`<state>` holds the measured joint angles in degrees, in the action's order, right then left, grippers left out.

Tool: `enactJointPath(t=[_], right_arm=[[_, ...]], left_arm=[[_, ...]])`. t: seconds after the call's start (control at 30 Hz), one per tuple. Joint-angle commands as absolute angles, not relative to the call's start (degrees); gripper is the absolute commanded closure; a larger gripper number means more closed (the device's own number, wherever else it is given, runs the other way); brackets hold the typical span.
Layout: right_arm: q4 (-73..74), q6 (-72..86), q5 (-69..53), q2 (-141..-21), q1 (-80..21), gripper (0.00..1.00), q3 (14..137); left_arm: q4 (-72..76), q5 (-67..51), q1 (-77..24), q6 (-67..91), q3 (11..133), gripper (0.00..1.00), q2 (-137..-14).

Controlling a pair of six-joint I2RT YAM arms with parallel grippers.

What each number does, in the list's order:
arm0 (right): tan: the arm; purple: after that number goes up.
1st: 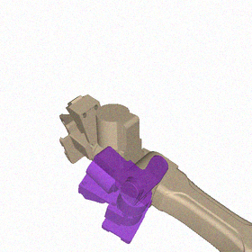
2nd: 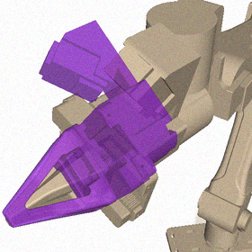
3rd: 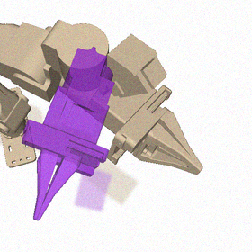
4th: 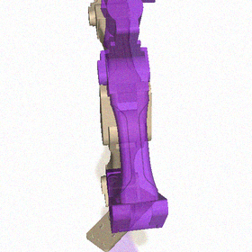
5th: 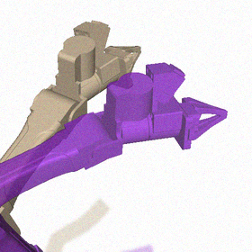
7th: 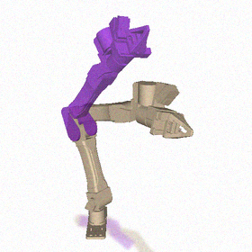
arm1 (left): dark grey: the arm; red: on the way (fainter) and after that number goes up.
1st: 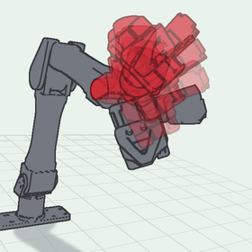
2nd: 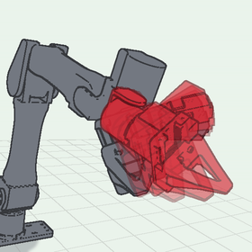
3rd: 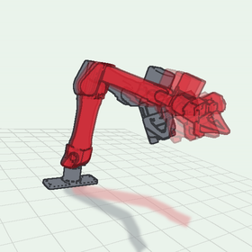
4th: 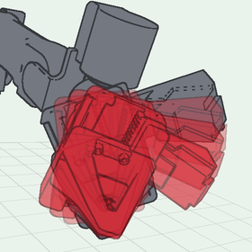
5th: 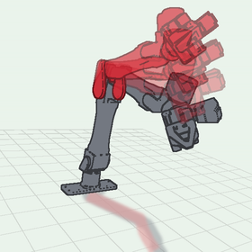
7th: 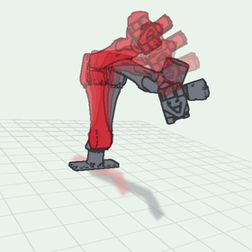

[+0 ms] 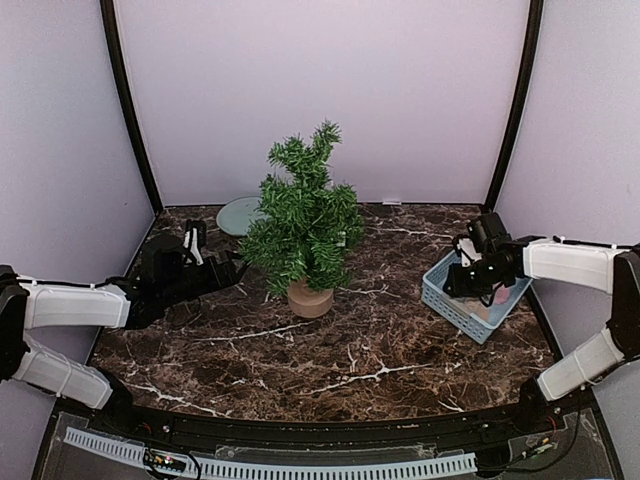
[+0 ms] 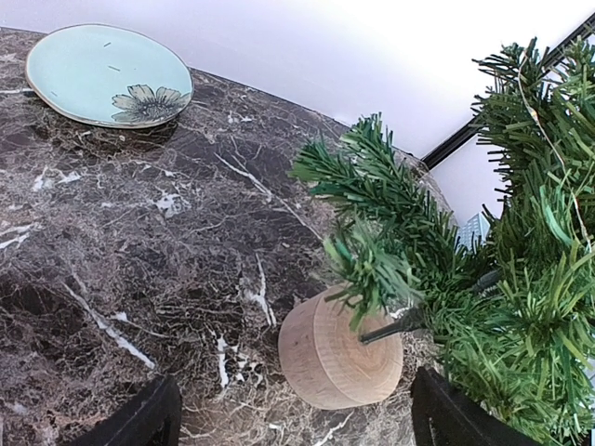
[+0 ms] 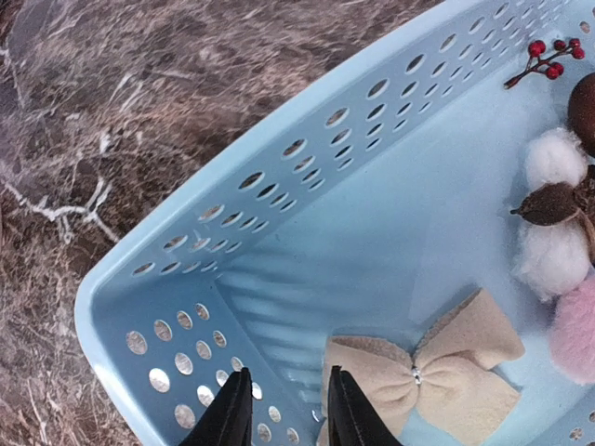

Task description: Decorate the small christmas tree

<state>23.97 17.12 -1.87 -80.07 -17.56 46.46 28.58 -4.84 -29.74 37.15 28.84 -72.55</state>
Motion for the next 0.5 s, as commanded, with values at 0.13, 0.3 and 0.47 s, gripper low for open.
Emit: enactJointPath(t=[0.13, 0.3, 0.47], right_arm=[[20.6, 19.3, -14.0, -80.3, -24.9, 0.71, 43.0], [20.3, 22.3, -17.5, -79.1, -30.1, 0.71, 43.4], [29.9, 19.0, -7.8, -74.7, -29.9, 0.7, 48.4]], left_arm=[[28.8, -5.1, -29.5, 36.0, 30.0, 0.12, -72.1], [29.2, -5.9, -29.5, 35.8, 30.9, 0.12, -73.4], [28.5, -6.1, -29.5, 35.2, 31.7, 0.12, -73.6]])
